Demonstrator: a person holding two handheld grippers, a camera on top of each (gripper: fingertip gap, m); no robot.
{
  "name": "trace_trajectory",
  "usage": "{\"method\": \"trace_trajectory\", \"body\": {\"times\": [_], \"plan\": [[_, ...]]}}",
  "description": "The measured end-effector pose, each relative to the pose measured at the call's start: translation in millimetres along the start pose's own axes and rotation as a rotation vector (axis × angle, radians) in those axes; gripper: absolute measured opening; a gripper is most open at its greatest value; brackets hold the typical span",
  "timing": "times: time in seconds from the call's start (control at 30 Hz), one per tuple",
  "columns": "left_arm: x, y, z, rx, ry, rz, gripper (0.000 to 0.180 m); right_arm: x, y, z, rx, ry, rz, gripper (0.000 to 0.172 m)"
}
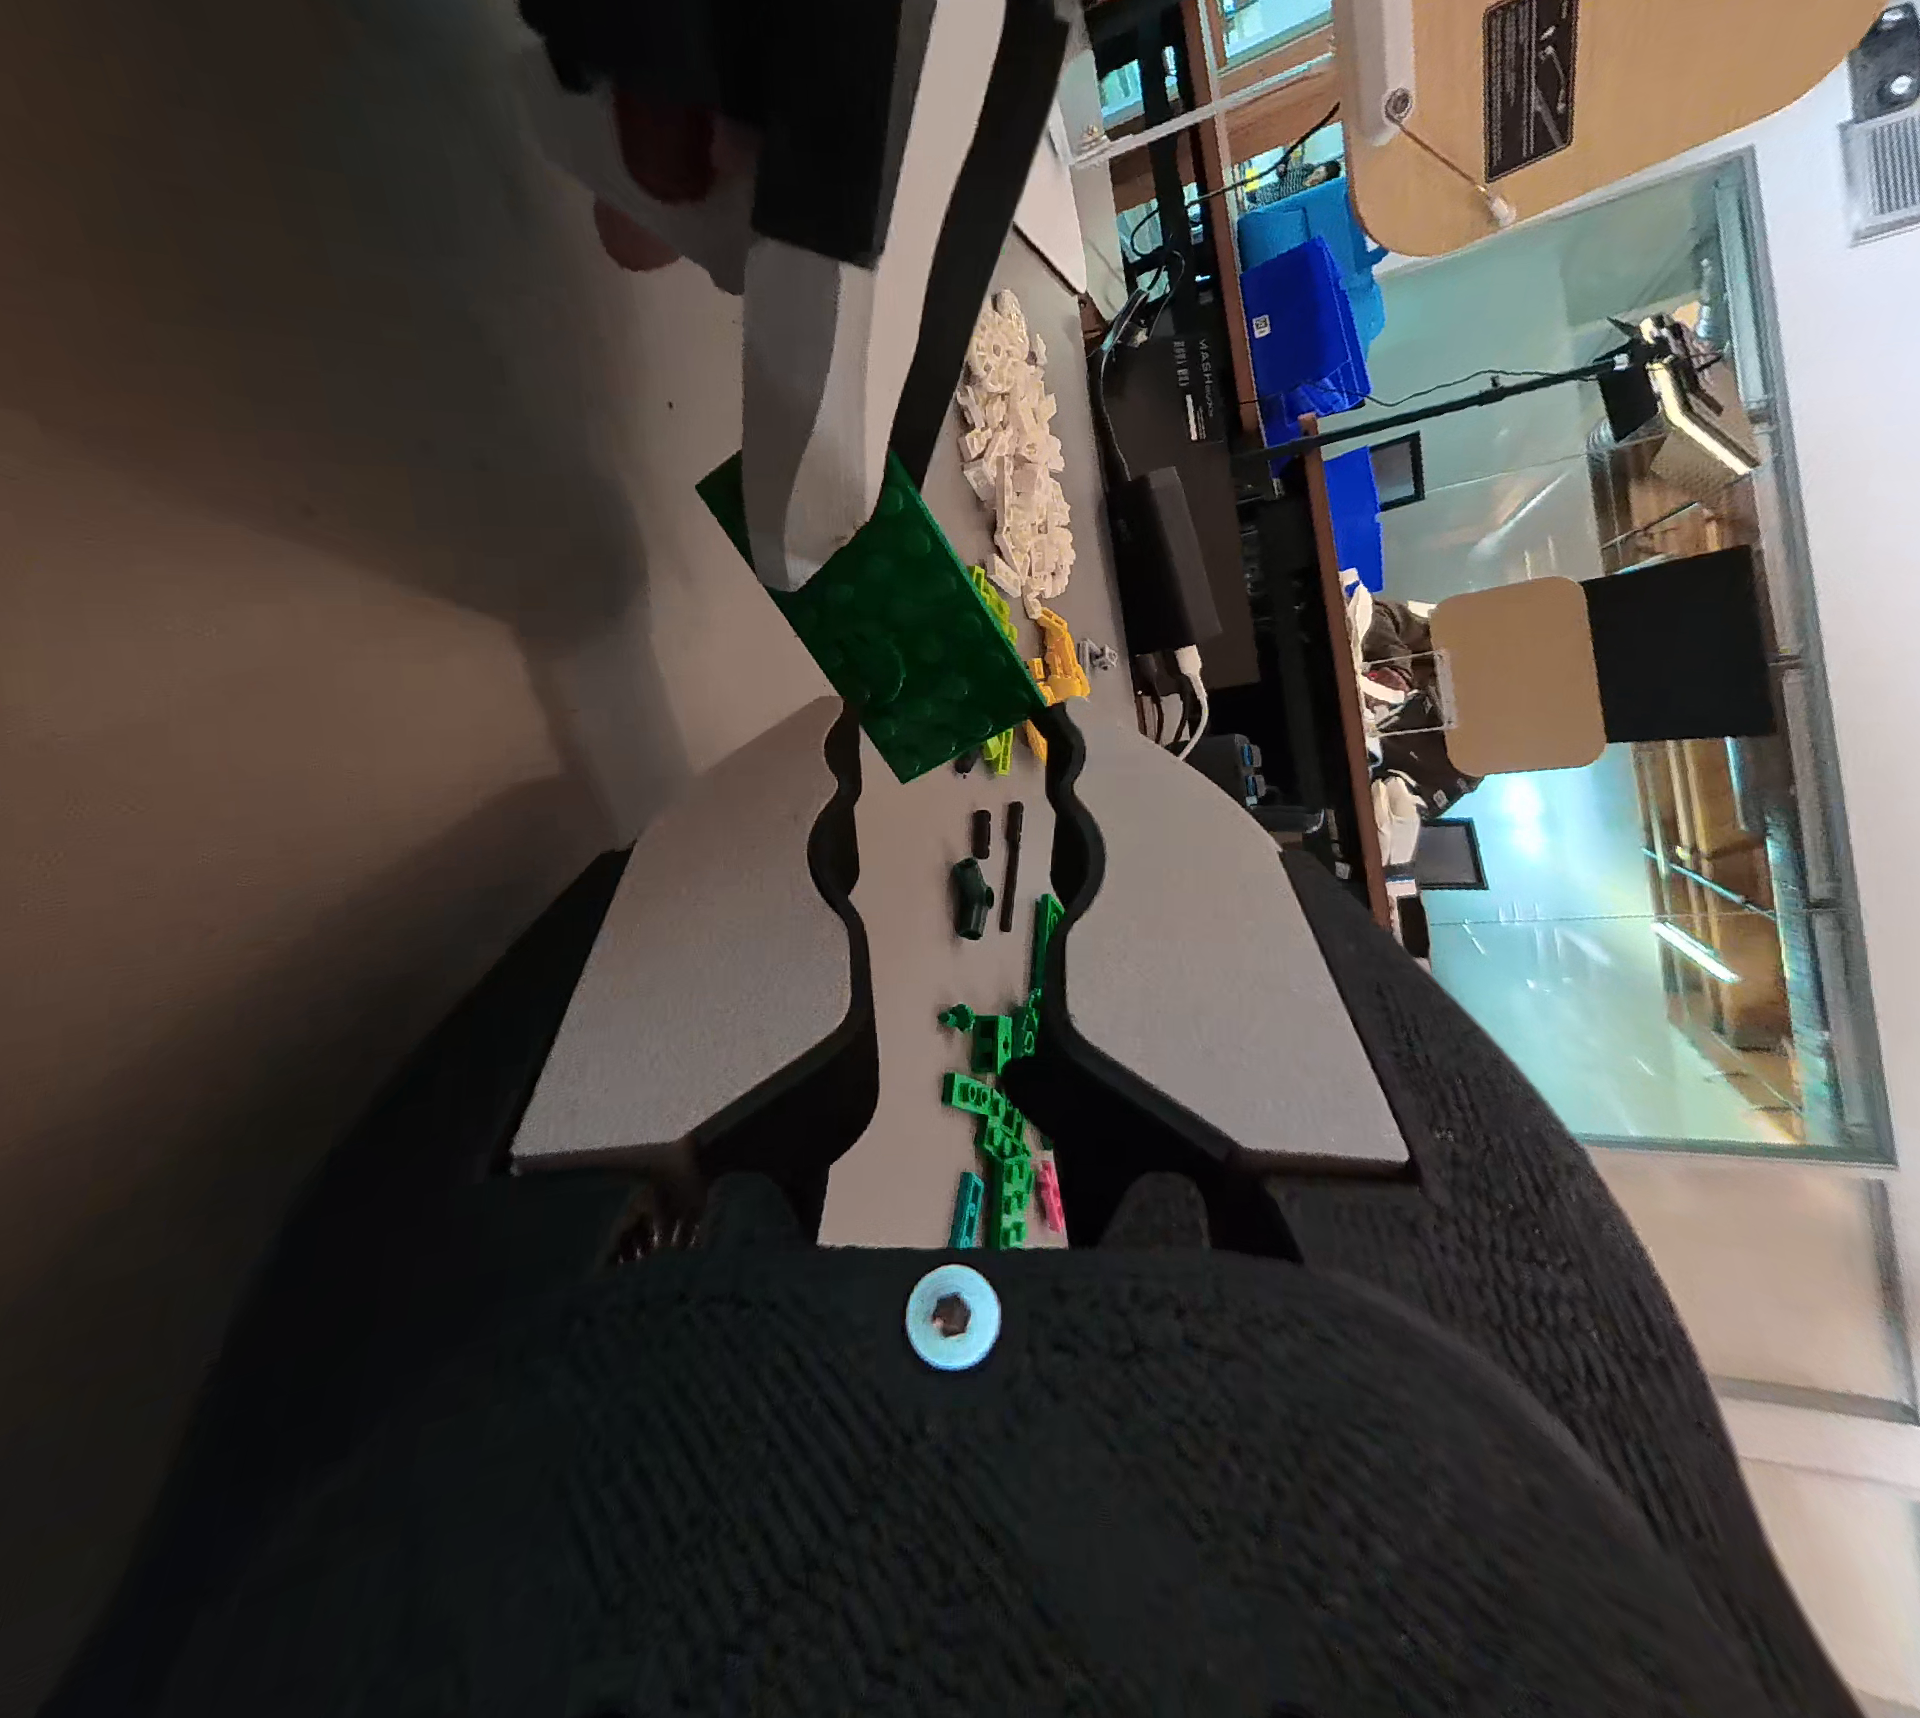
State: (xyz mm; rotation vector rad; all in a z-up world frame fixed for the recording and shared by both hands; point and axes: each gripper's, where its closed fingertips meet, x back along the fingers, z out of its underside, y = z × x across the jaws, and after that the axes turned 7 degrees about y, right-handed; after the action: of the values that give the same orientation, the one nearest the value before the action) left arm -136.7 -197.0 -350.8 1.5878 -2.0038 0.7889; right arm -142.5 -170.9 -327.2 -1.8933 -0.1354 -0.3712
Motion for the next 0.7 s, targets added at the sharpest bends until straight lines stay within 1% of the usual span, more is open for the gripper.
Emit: {"method": "trace_trajectory", "body": {"times": [0.03, 0.13, 0.23, 0.37, 0.47, 0.53, 0.7], "plan": [[0.6, -1.1, -1.0, 0.029, -0.01, 0.028, 0.004, 0.5, -1.2, -0.5, -0.014, -0.005, -0.001, 0.034], [5.6, -3.9, -4.8, 0.153, -0.054, 0.157, 0.004, 3.6, -8.3, -4.2, -0.065, -0.036, 0.013, 0.037], [11.1, -7.5, -8.7, 0.271, -0.097, 0.306, 0.004, 7.9, -15.1, -9.5, -0.119, -0.078, 0.025, 0.036], [10.9, -15.1, -8.3, 0.355, -0.108, 0.448, 0.004, 15.1, -24.9, -19.5, -0.132, -0.145, 0.083, 0.036], [11.6, -18.6, -9.3, 0.353, -0.11, 0.47, 0.004, 19.1, -26.7, -24.1, -0.087, -0.174, 0.117, 0.036], [11.8, -18.5, -9.4, 0.358, -0.112, 0.476, 0.004, 20.1, -23.5, -26.2, -0.065, -0.188, 0.108, 0.037], [12.5, -16.7, -9.7, 0.367, -0.118, 0.478, 0.004, 17.3, -17.9, -22.6, -0.031, -0.163, 0.087, 0.038]]}}
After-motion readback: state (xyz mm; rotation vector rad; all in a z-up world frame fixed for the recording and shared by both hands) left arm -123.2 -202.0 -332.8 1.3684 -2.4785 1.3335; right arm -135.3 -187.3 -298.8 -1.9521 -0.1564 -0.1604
